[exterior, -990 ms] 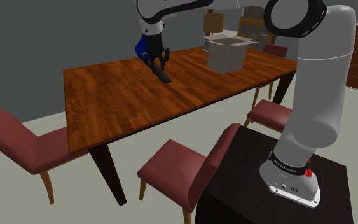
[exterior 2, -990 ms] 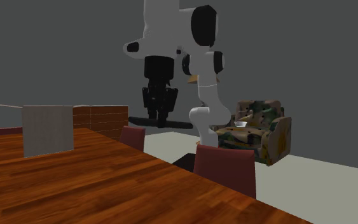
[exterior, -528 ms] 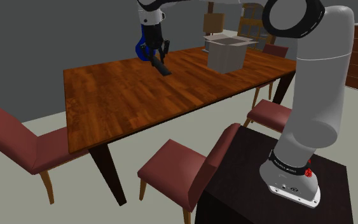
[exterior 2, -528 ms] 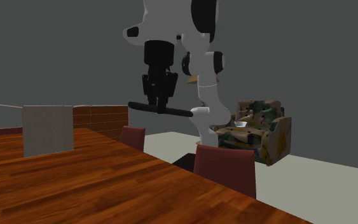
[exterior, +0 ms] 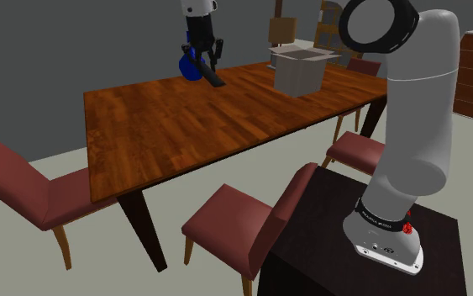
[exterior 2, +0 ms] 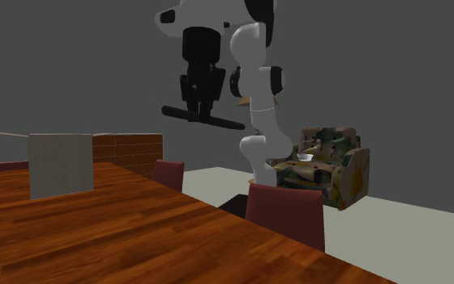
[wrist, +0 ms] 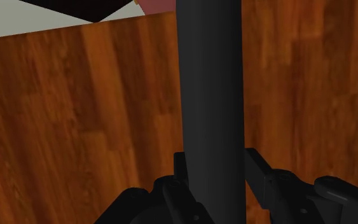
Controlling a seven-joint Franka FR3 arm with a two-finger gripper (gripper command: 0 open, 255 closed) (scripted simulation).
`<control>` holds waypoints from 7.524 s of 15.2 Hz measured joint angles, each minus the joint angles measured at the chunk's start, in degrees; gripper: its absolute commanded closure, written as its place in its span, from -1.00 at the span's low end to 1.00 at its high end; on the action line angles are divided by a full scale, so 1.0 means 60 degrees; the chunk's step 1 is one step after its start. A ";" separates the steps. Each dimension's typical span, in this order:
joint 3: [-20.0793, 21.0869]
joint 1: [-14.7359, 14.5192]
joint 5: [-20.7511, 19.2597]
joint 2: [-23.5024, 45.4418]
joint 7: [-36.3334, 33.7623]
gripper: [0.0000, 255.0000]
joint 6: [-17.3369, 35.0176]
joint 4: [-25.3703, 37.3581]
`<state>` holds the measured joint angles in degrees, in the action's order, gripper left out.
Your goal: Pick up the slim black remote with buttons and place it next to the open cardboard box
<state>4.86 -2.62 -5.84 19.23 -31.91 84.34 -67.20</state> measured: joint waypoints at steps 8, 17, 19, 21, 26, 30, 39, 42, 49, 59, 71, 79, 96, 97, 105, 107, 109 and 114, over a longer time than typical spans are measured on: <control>-0.0005 -0.0106 -0.0078 0.0700 0.0085 1.00 -0.1443 0.2143; -0.0493 0.1101 0.0135 -0.1032 0.1601 1.00 -0.0636 -0.0271; -0.0669 0.1407 0.0177 -0.1536 0.2044 1.00 -0.0324 -0.1051; -0.0834 0.1654 0.0200 -0.1696 0.2444 1.00 -0.0242 -0.1257; -0.1307 0.2300 0.0238 -0.2230 0.3538 1.00 0.0021 -0.1967; -0.1703 0.2787 0.0258 -0.2443 0.4411 1.00 0.0170 -0.2257; -0.2651 0.3940 0.0395 -0.2242 0.6484 1.00 0.0350 -0.2086; -0.2941 0.4335 0.0511 -0.1917 0.7158 1.00 0.0255 -0.1626; -0.3252 0.4805 0.0643 -0.1631 0.7912 1.00 0.0654 -0.1703; -0.3216 0.4725 0.0538 -0.2012 0.7753 1.00 0.2074 -0.3499; -0.3208 0.4707 0.0489 -0.2134 0.7649 1.00 0.3636 -0.5184; -0.3202 0.4709 0.0507 -0.1999 0.7599 1.00 0.4605 -0.6023; -0.3186 0.4766 0.0652 -0.1307 0.7604 1.00 0.6672 -0.7415; -0.3187 0.4773 0.0658 -0.1280 0.7610 1.00 0.6788 -0.7504; -0.3174 0.4778 0.0696 -0.1106 0.7605 1.00 0.7075 -0.7605; -0.3173 0.4778 0.0698 -0.1103 0.7606 -1.00 0.7076 -0.7608; -0.3171 0.4777 0.0699 -0.1101 0.7606 -1.00 0.7076 -0.7611; -0.3165 0.4723 0.0635 -0.1322 0.7528 -1.00 0.6774 -0.7524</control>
<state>-14.13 25.72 -2.03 11.30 13.27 124.98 -112.35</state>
